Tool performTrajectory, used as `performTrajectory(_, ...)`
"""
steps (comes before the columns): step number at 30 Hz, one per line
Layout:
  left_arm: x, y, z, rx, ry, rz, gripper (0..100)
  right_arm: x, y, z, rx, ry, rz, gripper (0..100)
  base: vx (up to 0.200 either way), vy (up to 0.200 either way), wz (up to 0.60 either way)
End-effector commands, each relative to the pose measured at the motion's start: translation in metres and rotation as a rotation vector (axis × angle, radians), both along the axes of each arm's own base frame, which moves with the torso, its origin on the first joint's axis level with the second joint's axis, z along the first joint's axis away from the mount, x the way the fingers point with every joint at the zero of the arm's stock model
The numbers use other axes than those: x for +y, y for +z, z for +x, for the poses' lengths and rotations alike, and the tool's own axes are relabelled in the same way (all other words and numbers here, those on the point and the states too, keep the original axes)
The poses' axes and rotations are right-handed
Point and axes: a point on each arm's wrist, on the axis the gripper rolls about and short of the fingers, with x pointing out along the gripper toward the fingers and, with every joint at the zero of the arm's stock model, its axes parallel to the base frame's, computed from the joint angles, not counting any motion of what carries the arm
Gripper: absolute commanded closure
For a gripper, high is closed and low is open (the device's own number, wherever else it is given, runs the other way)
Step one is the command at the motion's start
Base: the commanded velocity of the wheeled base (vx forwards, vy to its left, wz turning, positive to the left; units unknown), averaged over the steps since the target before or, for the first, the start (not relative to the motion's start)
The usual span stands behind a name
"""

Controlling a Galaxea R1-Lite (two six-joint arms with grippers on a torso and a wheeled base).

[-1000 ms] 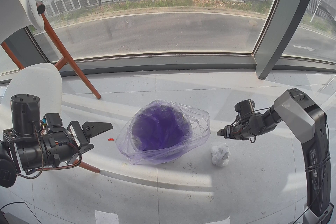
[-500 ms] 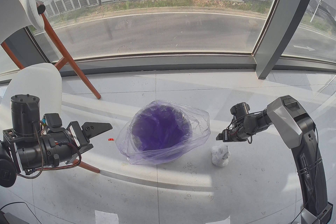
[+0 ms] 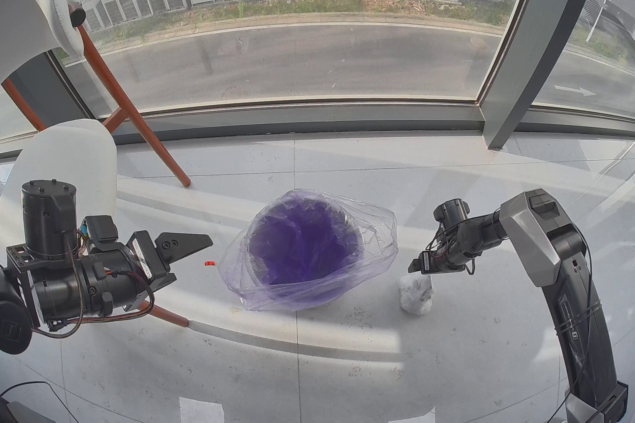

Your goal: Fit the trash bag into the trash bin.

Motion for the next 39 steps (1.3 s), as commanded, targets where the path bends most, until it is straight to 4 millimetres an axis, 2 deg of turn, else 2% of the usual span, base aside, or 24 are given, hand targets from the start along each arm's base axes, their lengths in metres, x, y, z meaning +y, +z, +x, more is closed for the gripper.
performTrajectory(1, 0.001, -0.002, 0.002, 0.006, 0.010, 0.003, 0, 0.002, -0.005, 0.001, 0.009, 0.005, 0.000, 0, 0.000, 0.000, 0.00)
performTrajectory(5, 0.005, 0.006, 0.006, -0.042, 0.025, -0.030, 0, 0.002, -0.005, 0.002, 0.003, 0.004, 0.001, 0, 0.000, 0.000, 0.00)
performTrajectory(11, 0.005, 0.006, 0.006, -0.088, 0.014, -0.041, 0, 0.002, -0.008, 0.003, 0.001, 0.003, 0.000, 0, -0.100, -0.200, 0.00)
performTrajectory(23, 0.006, 0.007, 0.005, -0.097, 0.036, -0.045, 0, 0.016, -0.014, 0.006, -0.013, 0.029, 0.005, 0, 0.000, 0.000, 0.00)
performTrajectory(34, 0.007, 0.005, 0.005, -0.089, 0.043, -0.043, 0, 0.017, -0.021, 0.005, 0.001, 0.036, 0.000, 0, 0.000, 0.000, 0.00)
performTrajectory(38, 0.007, 0.006, 0.005, -0.090, 0.044, -0.043, 0, 0.016, -0.027, 0.000, 0.061, 0.036, -0.013, 0, 0.000, 0.000, 0.00)
performTrajectory(39, 0.010, 0.005, 0.006, -0.089, 0.057, -0.042, 0, 0.015, -0.036, -0.006, 0.109, 0.037, -0.024, 100, 0.000, 0.000, 0.00)
